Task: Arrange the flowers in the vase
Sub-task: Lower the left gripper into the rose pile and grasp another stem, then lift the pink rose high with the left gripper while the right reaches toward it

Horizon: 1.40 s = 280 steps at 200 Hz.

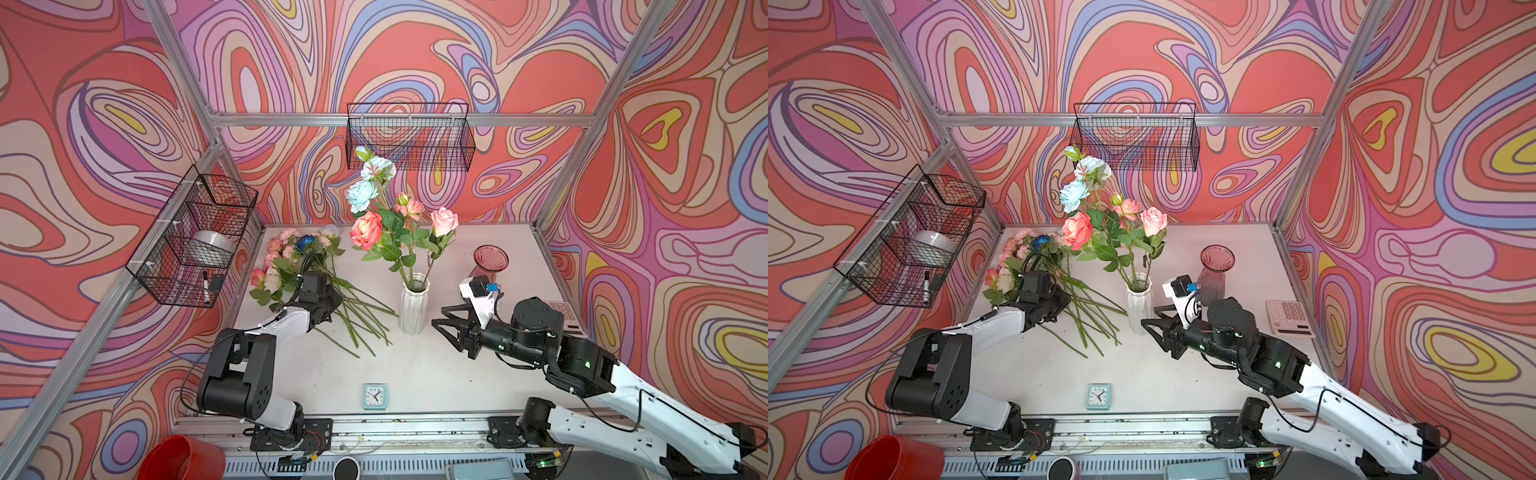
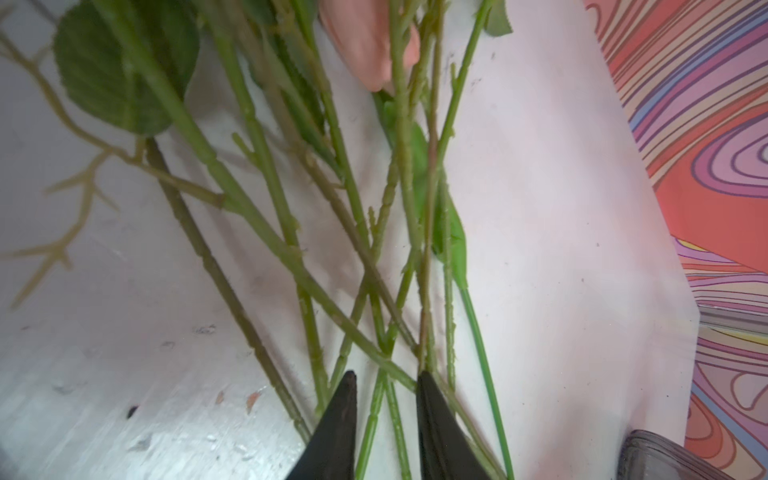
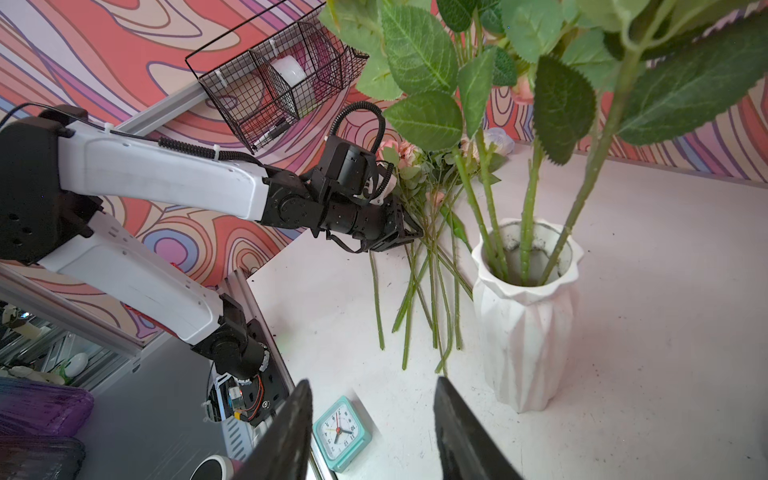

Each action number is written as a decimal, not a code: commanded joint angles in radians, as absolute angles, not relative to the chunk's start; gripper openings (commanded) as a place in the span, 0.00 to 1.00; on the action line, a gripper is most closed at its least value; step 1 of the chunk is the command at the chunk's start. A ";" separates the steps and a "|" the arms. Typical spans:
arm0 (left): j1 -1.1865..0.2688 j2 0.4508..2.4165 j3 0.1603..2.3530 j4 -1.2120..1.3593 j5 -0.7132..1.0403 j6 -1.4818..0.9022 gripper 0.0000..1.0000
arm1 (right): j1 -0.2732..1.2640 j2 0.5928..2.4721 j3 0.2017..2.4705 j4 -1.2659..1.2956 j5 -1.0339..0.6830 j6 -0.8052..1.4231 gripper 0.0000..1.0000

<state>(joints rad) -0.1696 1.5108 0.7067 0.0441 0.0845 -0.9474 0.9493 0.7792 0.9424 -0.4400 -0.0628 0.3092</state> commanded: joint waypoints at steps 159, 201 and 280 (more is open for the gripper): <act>-0.025 1.426 0.615 -0.232 -0.062 -1.027 0.36 | 0.946 0.734 0.916 -0.472 -0.016 0.301 0.48; -0.025 1.451 0.618 -0.242 -0.060 -1.020 0.16 | 0.945 0.719 0.915 -0.487 0.003 0.301 0.48; -0.025 1.302 0.586 -0.348 -0.025 -0.988 0.00 | 0.946 0.709 0.913 -0.493 0.019 0.296 0.48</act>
<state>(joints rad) -0.0307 1.4071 0.6140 -0.2394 -0.0376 -1.0039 0.9493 0.7258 0.9157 -0.4858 -0.0002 0.3046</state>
